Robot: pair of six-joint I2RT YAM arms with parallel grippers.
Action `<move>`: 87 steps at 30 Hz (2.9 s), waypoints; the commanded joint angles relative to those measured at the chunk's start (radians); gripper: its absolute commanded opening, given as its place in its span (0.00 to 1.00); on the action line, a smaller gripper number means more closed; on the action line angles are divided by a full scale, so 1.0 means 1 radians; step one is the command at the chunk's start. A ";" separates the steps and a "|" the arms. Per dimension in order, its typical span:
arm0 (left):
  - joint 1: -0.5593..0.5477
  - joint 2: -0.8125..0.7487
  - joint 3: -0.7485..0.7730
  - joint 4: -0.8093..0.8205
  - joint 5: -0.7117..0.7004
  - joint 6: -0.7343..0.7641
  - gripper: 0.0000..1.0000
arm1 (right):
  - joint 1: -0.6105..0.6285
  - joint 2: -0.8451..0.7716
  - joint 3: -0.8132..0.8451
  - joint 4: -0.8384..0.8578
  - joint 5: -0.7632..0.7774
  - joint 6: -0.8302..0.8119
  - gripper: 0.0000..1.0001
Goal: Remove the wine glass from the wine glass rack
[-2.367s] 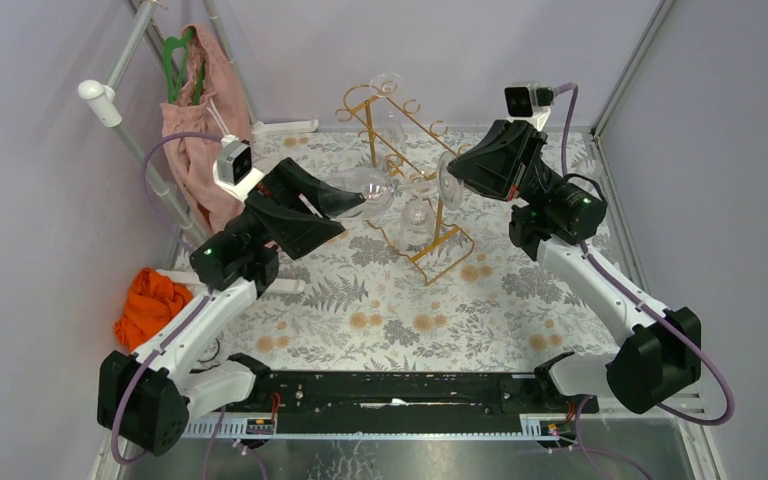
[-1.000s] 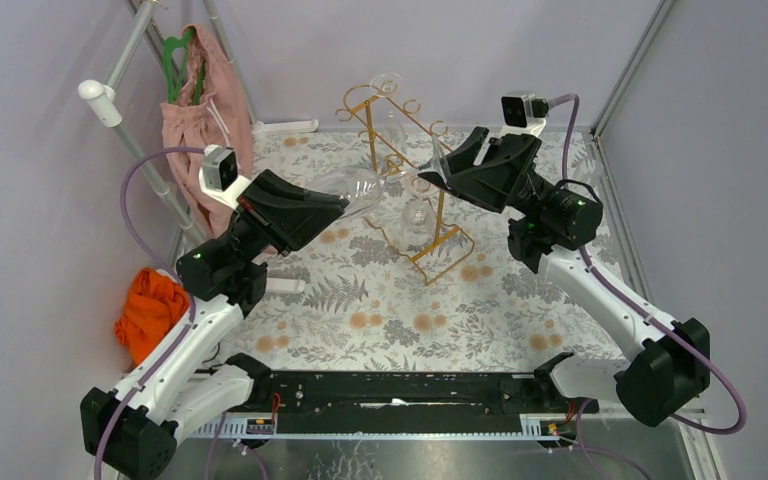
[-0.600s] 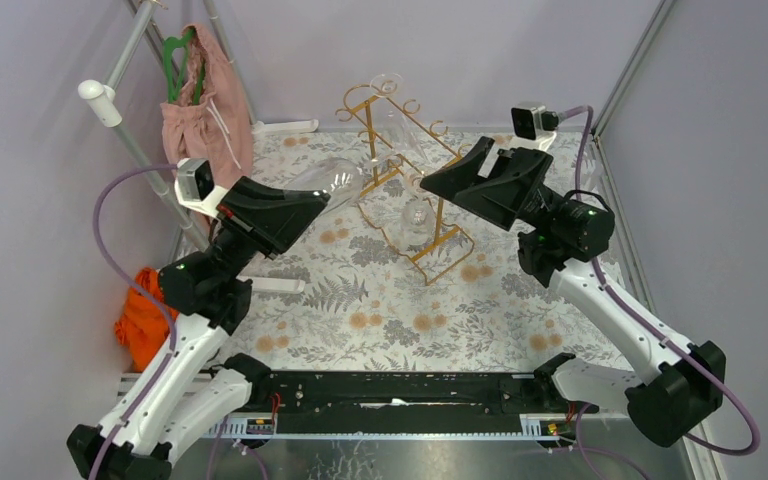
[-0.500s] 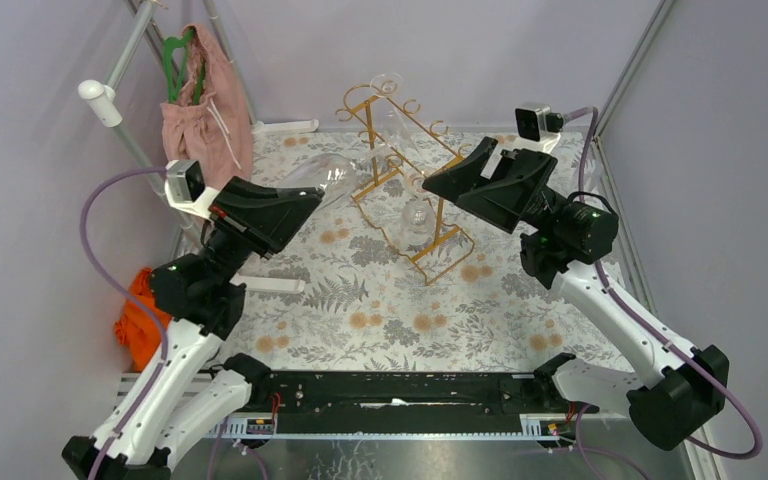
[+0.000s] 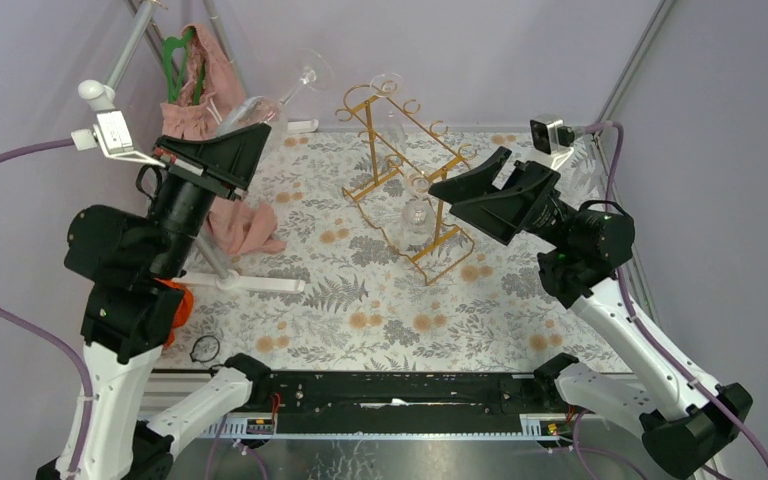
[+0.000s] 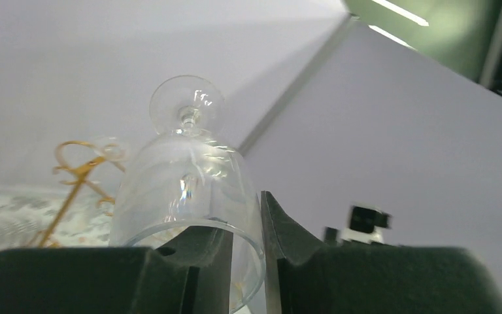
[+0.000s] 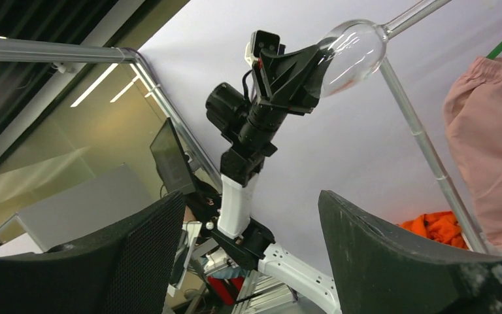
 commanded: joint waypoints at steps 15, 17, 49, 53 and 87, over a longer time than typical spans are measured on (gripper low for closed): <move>0.006 0.427 0.541 -0.706 -0.465 0.206 0.00 | 0.009 -0.177 0.081 -0.435 0.118 -0.344 0.87; 0.006 0.468 0.561 -0.737 -0.486 0.214 0.00 | 0.010 -0.193 0.091 -0.484 0.133 -0.368 0.87; 0.284 0.989 0.785 -0.877 -0.081 0.314 0.00 | 0.010 -0.256 0.133 -0.773 0.308 -0.555 0.98; 0.325 1.052 0.784 -0.889 -0.042 0.318 0.00 | 0.010 -0.246 0.147 -0.800 0.324 -0.566 0.98; 0.369 1.321 0.756 -0.968 0.037 0.373 0.00 | 0.009 -0.287 0.160 -0.870 0.369 -0.615 1.00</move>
